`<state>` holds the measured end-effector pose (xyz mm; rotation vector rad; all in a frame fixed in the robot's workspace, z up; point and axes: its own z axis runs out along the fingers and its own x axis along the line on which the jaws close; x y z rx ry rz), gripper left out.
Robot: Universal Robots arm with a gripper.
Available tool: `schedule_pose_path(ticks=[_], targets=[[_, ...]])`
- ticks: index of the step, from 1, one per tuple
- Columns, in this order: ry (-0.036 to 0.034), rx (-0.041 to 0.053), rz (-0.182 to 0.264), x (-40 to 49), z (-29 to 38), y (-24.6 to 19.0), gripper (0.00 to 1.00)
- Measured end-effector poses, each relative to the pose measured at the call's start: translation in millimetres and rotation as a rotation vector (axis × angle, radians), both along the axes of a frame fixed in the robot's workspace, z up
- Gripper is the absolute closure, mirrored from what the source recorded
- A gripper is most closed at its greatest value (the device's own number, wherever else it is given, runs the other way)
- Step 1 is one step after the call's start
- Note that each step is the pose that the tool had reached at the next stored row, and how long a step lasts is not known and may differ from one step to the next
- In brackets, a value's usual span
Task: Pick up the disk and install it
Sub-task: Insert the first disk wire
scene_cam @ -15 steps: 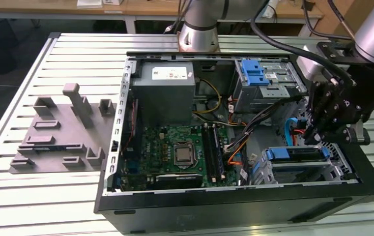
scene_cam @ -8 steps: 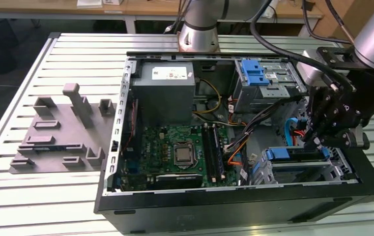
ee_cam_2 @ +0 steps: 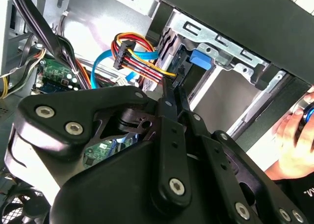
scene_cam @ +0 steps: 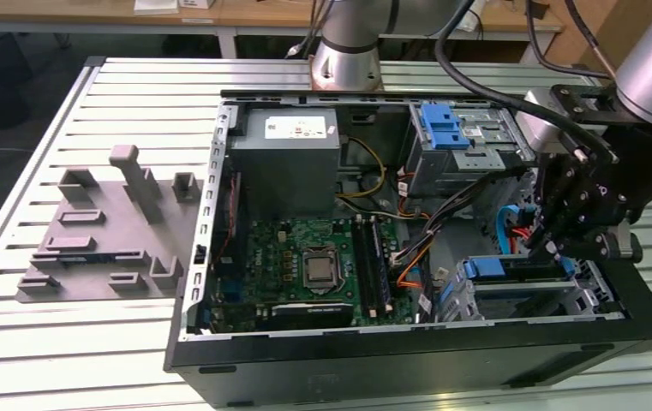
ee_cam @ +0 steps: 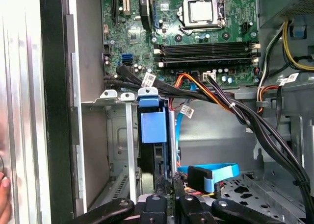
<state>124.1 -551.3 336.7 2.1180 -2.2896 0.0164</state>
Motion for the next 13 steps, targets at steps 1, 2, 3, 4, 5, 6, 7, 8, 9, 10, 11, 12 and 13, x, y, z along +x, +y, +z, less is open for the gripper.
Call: schedule_pose_path(ticks=[1,2,3,4,5,6,7,8,9,10,11,12,13], targets=[[0.0,0.0001,0.0,-0.3,-0.2,-0.3,0.84],[0.0,0.0,-0.001,-0.4,-0.3,-0.6,0.84],[0.0,-0.0002,-0.001,-0.4,-0.5,-0.6,0.84],[0.0,-0.0003,-0.001,-0.4,-0.6,-0.6,0.84],[0.0001,-0.0002,-0.002,-0.5,-0.9,-0.8,0.84],[0.0002,-0.0001,-0.002,-0.5,-1.1,-1.2,0.84],[0.0002,0.0001,-0.002,-0.5,-1.2,-1.8,0.84],[0.0002,0.0004,-0.002,-0.5,-1.4,-2.0,0.84],[0.0003,0.0005,-0.002,-0.5,-1.6,-2.1,0.84],[0.0003,0.0003,-0.002,-0.5,-1.8,-2.1,0.84],[0.0005,0.0003,-0.002,-0.5,-2.0,-2.1,0.84],[0.0006,0.0003,-0.002,-0.5,-2.3,-2.2,0.84],[0.0008,0.0003,-0.002,-0.5,-2.5,-2.3,0.84]])
